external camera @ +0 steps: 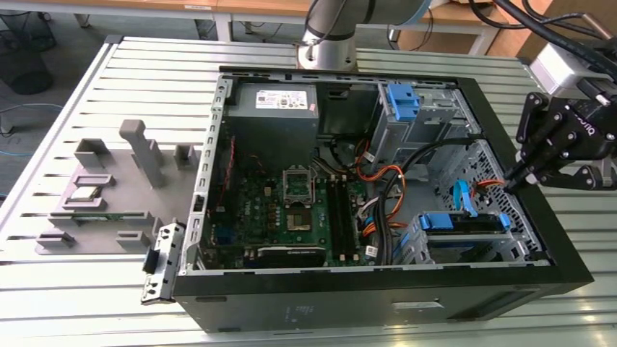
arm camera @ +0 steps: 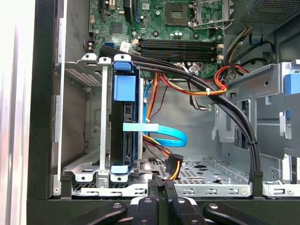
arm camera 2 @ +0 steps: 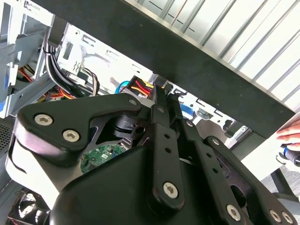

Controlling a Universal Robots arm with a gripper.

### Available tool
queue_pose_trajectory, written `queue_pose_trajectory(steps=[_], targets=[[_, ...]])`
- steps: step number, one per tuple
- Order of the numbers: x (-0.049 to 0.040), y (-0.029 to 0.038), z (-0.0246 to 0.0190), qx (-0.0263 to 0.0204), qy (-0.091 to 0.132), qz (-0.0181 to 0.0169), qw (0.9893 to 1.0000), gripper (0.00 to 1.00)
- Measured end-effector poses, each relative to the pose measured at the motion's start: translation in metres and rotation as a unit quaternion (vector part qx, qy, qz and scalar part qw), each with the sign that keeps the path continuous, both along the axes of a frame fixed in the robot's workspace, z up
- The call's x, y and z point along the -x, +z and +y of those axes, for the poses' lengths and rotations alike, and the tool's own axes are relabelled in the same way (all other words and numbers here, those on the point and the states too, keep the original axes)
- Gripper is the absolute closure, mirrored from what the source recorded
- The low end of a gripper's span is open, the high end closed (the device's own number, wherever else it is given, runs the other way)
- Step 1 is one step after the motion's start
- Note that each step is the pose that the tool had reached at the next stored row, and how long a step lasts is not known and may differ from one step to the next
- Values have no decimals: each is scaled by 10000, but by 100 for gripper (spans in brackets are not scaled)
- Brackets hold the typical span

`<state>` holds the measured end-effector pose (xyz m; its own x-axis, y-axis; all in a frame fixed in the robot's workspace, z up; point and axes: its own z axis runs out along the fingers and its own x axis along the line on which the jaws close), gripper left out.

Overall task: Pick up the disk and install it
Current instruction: 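Insert the second disk wire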

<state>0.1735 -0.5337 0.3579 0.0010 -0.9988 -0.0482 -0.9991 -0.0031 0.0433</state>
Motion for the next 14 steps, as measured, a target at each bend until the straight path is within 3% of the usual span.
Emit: queue_pose_trajectory(steps=[14], targets=[[2, -36, -6, 85, 0, 0, 10000, 82]])
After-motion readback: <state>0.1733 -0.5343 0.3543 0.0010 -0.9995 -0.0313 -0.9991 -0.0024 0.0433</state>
